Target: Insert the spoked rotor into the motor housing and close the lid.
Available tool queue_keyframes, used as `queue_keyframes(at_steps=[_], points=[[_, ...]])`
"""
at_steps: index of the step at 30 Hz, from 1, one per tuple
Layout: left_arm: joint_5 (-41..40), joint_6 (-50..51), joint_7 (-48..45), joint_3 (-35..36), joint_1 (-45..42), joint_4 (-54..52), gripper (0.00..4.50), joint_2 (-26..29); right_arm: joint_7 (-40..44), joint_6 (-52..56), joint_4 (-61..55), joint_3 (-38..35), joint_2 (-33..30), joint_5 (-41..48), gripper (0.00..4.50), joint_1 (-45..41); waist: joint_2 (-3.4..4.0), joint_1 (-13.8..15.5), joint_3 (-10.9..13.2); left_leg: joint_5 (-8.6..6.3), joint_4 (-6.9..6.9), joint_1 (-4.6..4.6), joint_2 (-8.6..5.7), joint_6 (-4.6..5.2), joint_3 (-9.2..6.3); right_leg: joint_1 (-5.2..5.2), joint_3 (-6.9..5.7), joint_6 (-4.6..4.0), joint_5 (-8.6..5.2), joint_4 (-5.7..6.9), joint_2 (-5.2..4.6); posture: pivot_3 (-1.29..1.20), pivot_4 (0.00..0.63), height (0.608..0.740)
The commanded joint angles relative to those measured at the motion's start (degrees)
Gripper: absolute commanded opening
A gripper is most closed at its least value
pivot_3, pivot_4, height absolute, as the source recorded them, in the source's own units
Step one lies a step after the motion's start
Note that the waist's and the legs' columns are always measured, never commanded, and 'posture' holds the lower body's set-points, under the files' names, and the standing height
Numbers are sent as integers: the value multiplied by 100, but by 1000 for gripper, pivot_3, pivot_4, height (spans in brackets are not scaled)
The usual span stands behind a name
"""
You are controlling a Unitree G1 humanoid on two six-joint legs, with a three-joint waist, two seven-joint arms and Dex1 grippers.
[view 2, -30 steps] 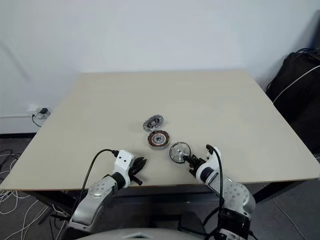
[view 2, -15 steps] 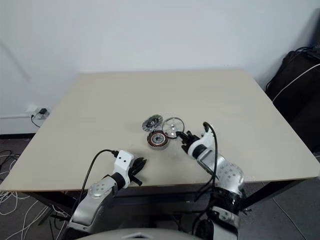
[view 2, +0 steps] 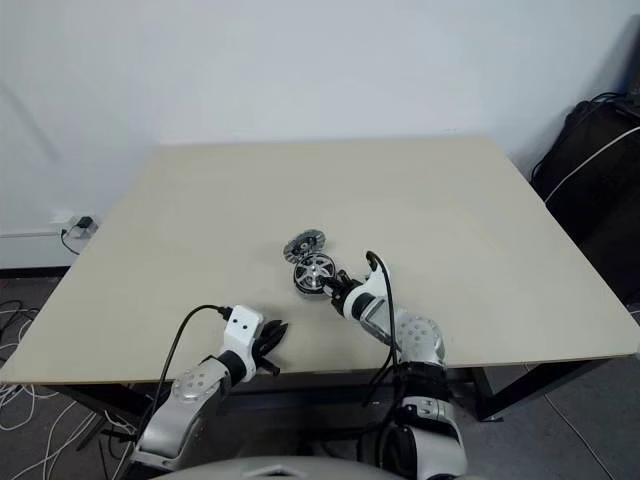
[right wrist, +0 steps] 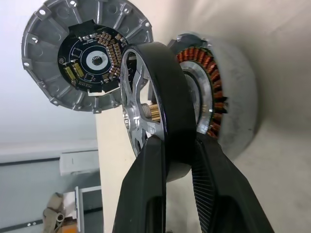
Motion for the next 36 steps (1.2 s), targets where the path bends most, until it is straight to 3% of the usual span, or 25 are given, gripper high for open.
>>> queue_keyframes(at_steps=[1, 34, 36], points=[[-49, -28, 47, 52, -24, -351, 651, 6, 144, -179, 81, -6, 414, 44, 403, -307, 0, -5, 0, 0, 0, 0, 0, 0, 0, 0, 0, 0, 0, 0, 0, 0, 0, 740], [-57, -34, 21, -33, -107, -269, 651, -6, 73, -140, 100, -153, 242, -102, 403, -130, 3, -20, -4, 1, 1, 2, 0, -1, 0, 2, 3, -2, 1, 4, 2, 0, 0, 740], [-58, -34, 18, -34, -111, -265, 651, -2, 77, -130, 85, -151, 245, -105, 1159, -122, 3, -19, -4, 1, 1, 2, 0, -1, 0, 2, 2, -2, 1, 3, 1, 0, 0, 740]])
